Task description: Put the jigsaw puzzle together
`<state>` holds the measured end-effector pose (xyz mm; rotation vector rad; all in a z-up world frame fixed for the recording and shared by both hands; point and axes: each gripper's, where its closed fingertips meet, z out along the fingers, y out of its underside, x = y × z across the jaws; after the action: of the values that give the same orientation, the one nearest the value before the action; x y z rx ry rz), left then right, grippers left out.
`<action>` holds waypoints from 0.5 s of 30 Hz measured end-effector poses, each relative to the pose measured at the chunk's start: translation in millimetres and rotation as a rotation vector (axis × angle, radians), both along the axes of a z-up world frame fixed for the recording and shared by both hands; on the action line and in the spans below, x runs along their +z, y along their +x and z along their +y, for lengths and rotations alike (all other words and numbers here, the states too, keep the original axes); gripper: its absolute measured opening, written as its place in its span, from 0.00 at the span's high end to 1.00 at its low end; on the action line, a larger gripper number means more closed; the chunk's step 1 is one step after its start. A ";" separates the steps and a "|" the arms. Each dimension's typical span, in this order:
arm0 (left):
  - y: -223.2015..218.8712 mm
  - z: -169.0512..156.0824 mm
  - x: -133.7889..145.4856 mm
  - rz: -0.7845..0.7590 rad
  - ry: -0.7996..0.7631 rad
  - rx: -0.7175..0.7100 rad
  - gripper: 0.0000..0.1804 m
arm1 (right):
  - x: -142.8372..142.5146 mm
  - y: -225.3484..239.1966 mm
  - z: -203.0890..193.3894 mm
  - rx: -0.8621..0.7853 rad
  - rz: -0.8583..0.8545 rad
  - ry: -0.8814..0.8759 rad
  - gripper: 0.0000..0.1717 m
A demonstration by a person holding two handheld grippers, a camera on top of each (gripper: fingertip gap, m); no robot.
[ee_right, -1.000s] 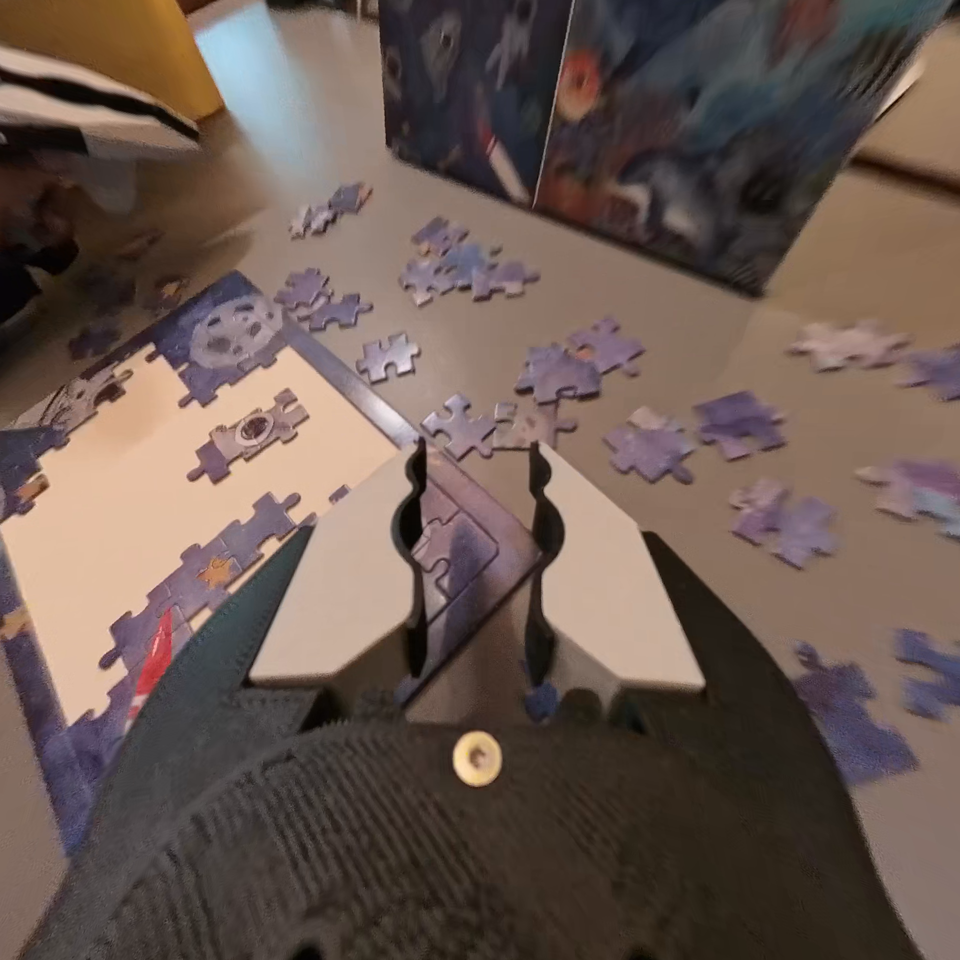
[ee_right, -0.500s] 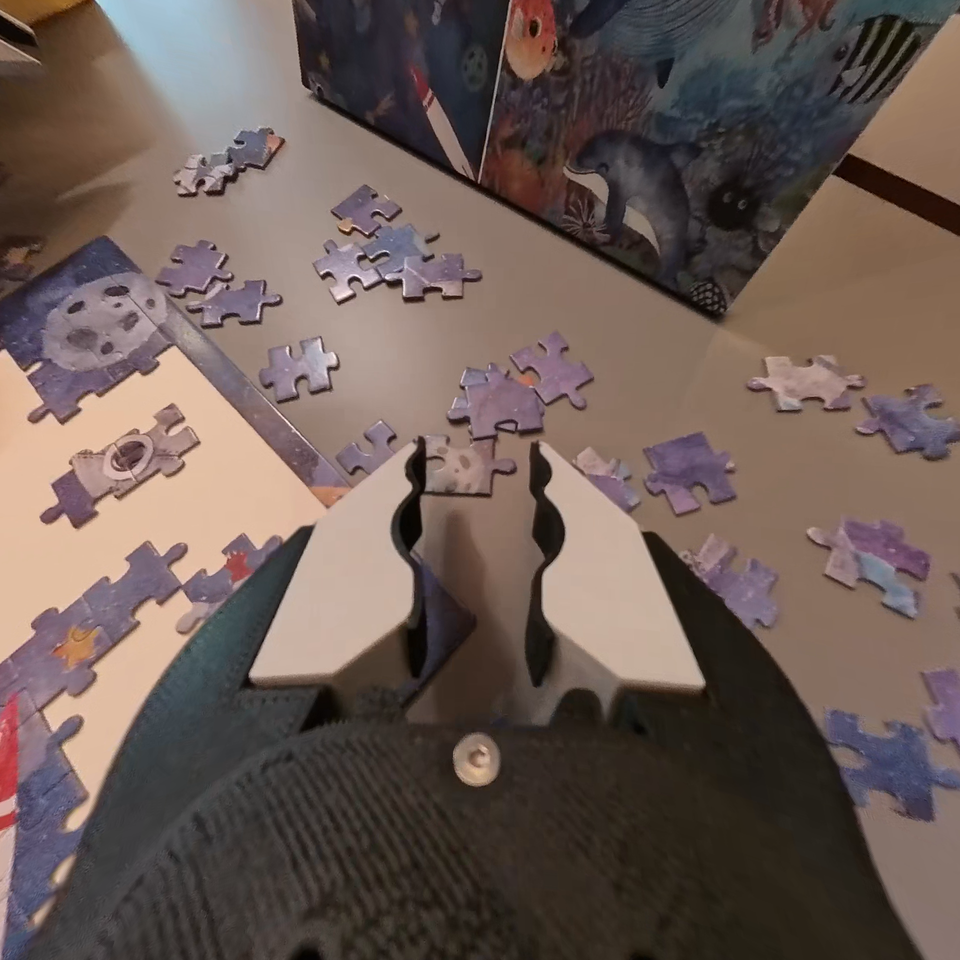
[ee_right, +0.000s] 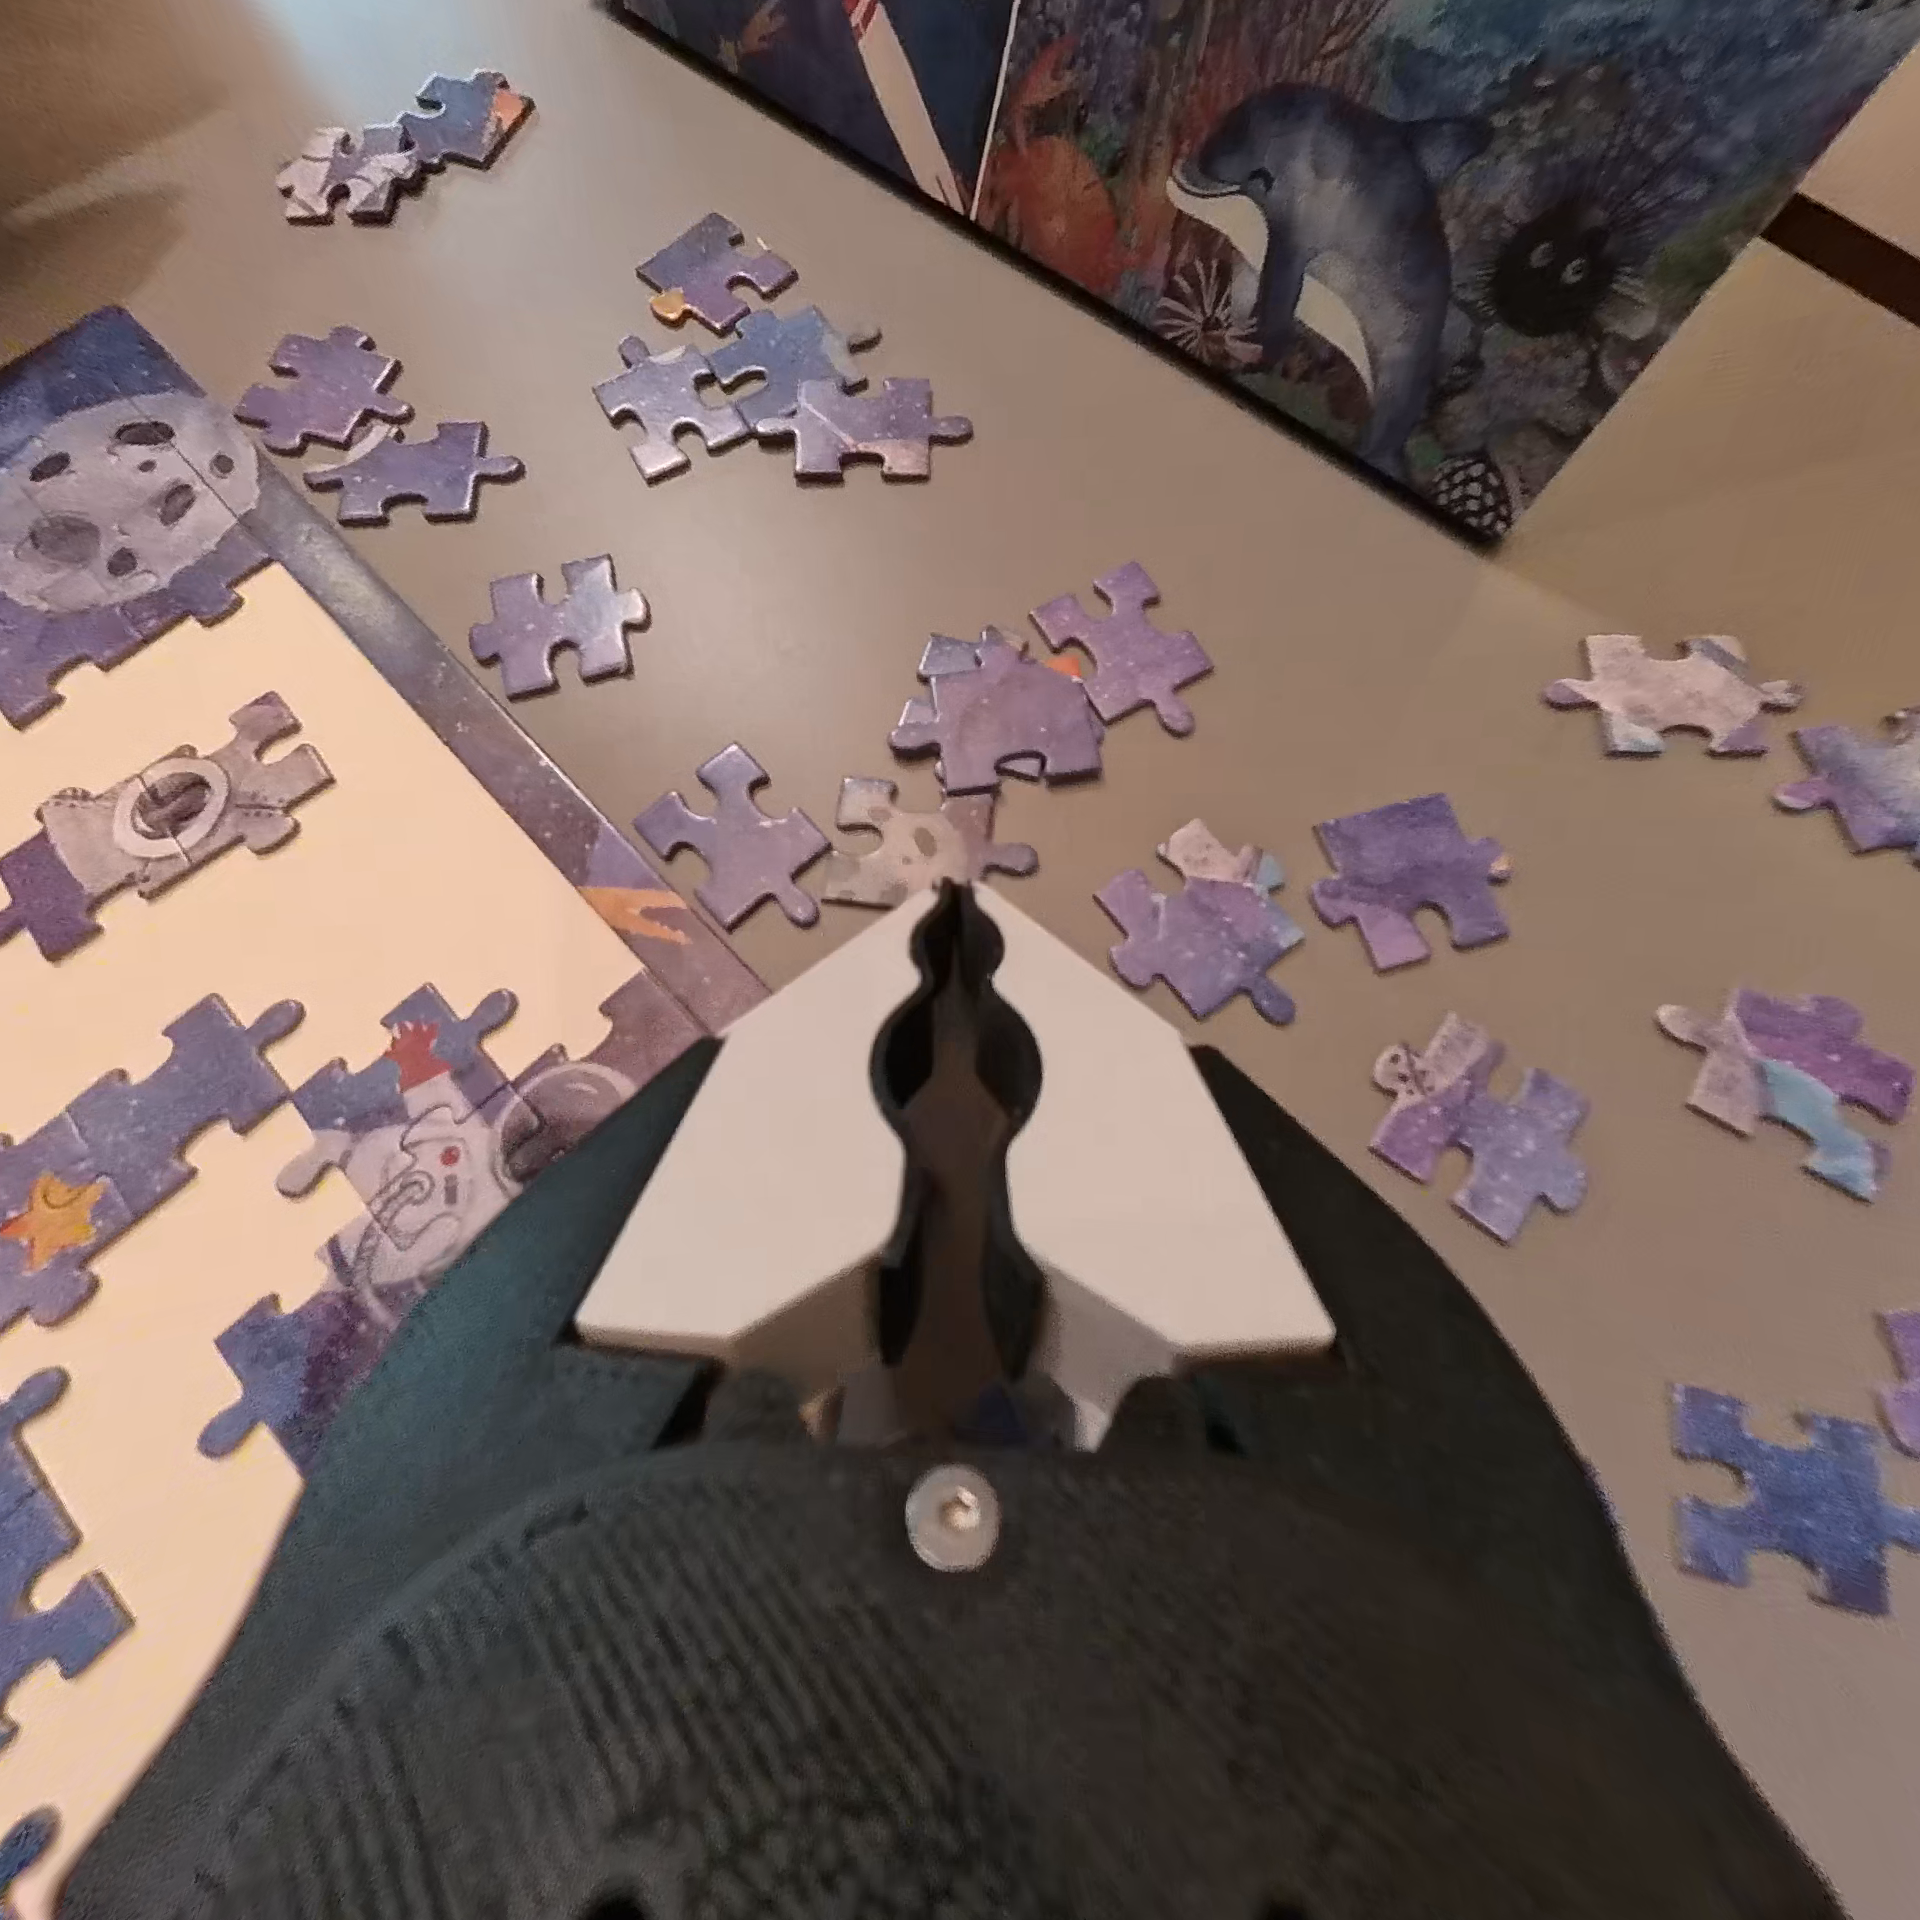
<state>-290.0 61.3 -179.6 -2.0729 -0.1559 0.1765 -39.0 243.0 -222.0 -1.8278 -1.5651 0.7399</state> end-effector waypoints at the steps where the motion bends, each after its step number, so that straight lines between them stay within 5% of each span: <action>1: 0.1 0.0 -0.1 0.001 0.000 0.000 0.95 | 1.1 1.5 0.1 0.000 0.008 -0.005 1.00; 15: 0.1 -0.7 2.1 -0.006 0.012 0.000 0.94 | 10.5 7.7 0.7 -0.014 0.072 -0.005 0.91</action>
<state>-289.9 60.6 -177.5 -2.0615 -0.1607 0.1692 -31.3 243.7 -211.5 -1.7942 -1.5042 0.7947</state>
